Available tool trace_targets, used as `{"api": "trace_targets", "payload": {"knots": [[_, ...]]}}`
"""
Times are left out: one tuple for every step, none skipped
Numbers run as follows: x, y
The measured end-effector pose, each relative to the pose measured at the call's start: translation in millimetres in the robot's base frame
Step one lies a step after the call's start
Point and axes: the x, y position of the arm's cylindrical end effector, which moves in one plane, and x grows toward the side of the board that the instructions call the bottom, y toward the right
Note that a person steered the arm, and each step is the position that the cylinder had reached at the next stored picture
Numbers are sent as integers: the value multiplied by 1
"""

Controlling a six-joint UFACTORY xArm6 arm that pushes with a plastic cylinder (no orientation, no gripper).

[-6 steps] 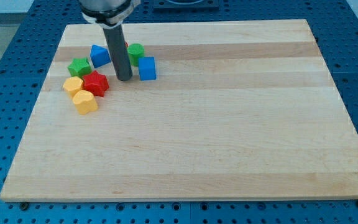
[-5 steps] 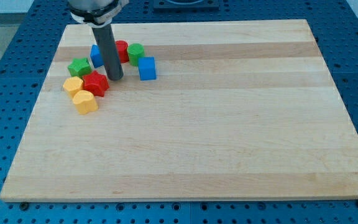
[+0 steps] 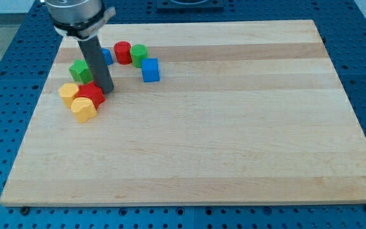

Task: Push the red star into the green circle

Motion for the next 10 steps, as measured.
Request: {"api": "trace_targets", "payload": {"knots": [[5,37],[45,71],[94,53],[109,12],[109,-33],[108,-72],[103,-94],[85,-94],[73,-85],[60,-52]]}}
